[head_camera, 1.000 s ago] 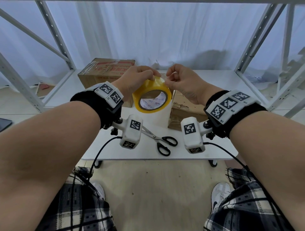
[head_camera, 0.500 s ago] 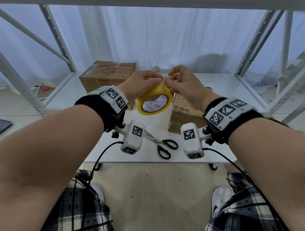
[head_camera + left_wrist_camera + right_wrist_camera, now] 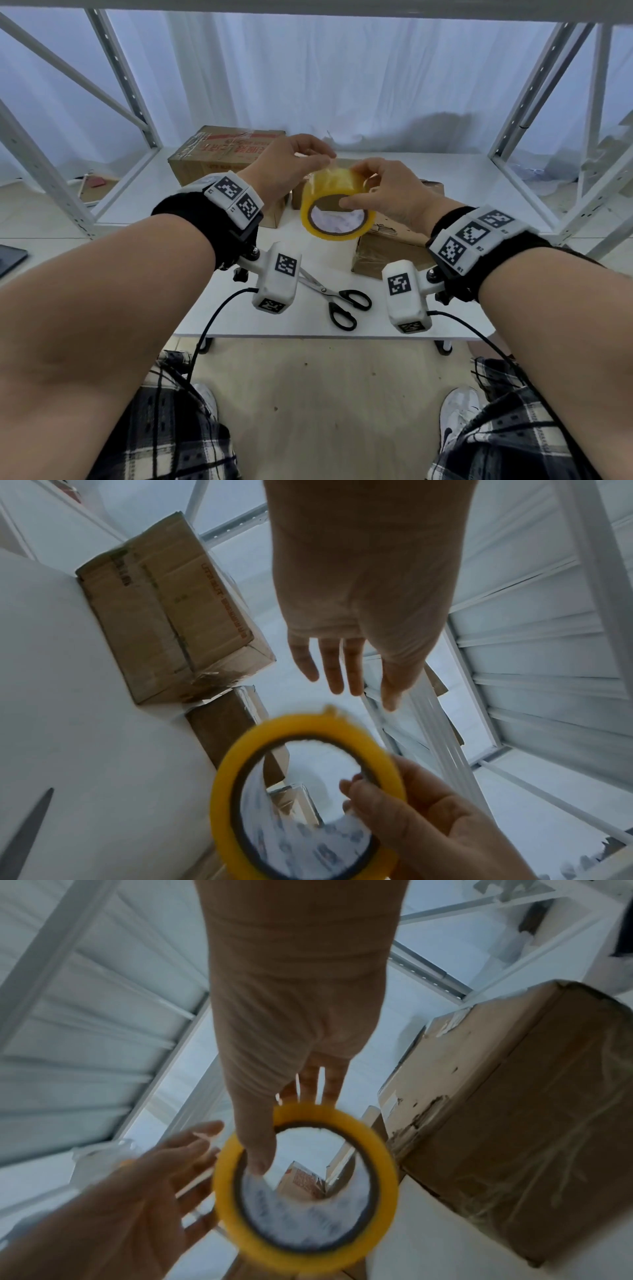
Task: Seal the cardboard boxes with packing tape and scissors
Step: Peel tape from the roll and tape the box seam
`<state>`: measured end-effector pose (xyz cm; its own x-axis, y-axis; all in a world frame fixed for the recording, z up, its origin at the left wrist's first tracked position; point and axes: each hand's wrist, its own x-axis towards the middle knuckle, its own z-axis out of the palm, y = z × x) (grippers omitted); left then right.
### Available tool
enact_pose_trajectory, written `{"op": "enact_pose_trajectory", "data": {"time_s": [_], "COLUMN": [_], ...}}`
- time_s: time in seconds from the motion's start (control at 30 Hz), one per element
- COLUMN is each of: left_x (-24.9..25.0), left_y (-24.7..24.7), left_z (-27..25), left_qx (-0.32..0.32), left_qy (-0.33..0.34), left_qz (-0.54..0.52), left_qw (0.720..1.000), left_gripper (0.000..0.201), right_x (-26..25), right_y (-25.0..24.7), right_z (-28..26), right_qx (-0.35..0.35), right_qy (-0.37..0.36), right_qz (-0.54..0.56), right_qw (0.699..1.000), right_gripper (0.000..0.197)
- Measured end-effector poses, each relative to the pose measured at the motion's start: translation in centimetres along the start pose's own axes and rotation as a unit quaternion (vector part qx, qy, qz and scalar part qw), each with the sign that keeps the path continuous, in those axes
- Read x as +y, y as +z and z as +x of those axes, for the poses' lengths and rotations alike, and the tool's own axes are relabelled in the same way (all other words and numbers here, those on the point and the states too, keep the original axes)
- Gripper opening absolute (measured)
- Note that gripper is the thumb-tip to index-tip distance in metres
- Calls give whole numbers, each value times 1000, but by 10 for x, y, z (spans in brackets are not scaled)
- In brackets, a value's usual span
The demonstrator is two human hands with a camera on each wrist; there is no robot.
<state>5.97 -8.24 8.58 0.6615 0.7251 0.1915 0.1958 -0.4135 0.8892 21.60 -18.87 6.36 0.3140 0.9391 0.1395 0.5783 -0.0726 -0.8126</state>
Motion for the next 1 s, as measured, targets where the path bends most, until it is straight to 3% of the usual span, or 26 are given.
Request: {"op": "enact_pose_trajectory", "data": {"time_s": [0.1,0.2,0.4,0.57,0.77,0.9,1.0], "left_x": [2,8,6,7,7,7,9], "left_y": [1,4,2,-2,-9,-11,-11], "left_z": [3,0,3,2,2,2,3], "left_qx": [13,-2,-33,-9,-39,-56,-56], "left_qy": [21,88,154,196,239,237,206], "left_qz": [59,140,319,378,431,414,349], "left_qw": [998,986,935,905,869,877,913], "left_gripper": [21,14,28,27,25,23,19], "right_x": [0,-2,-6,-9,-13,-14,-15], "right_y": [3,4,7,7,6,4,3], "right_z": [2,4,7,9,9,7,6], "right_qx": [33,71,93,101,84,69,72], "right_qy": [-15,-18,-13,-15,-38,-48,-58], "right_qz": [-67,-75,-47,-57,-140,-153,-142], "right_qw": [997,995,994,993,986,985,985], "right_gripper": [50,50,49,52,58,61,62]}}
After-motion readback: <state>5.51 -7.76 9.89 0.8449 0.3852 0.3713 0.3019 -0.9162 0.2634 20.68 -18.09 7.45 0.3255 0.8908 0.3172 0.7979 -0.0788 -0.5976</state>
